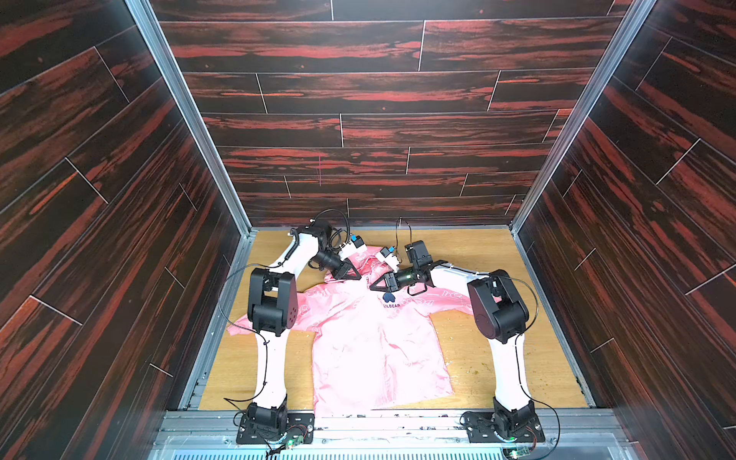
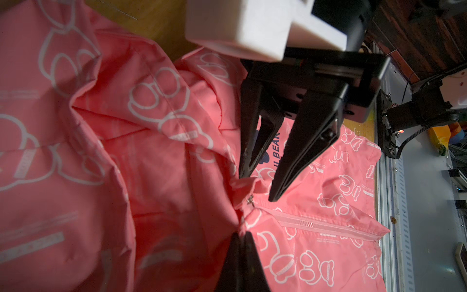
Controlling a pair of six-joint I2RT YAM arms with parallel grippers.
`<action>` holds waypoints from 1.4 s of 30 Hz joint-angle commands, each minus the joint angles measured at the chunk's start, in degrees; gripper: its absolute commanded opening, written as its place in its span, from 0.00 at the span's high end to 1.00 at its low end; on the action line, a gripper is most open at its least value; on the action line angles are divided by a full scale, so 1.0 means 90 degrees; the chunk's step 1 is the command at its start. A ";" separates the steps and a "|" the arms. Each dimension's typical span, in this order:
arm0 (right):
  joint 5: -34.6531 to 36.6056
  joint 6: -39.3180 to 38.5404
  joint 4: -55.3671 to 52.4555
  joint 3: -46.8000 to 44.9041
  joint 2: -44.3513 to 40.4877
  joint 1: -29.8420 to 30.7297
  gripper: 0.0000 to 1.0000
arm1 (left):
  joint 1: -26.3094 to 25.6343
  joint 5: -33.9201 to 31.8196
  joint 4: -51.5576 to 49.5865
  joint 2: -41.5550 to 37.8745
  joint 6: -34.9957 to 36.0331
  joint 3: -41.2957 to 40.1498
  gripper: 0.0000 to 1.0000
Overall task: Unzip the jacket
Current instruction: Unzip the zipper on the jacket.
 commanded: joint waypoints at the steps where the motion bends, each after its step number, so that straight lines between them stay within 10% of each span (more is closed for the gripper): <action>1: -0.0070 -0.0103 -0.0036 0.0267 0.0369 0.0005 0.66 | 0.0013 0.0182 -0.0170 -0.0414 0.0134 -0.0012 1.00; 42: 0.0447 -0.0485 -0.0300 0.1031 0.0861 0.0186 0.62 | -0.0074 0.0187 -0.0186 -0.0375 0.0136 -0.0008 1.00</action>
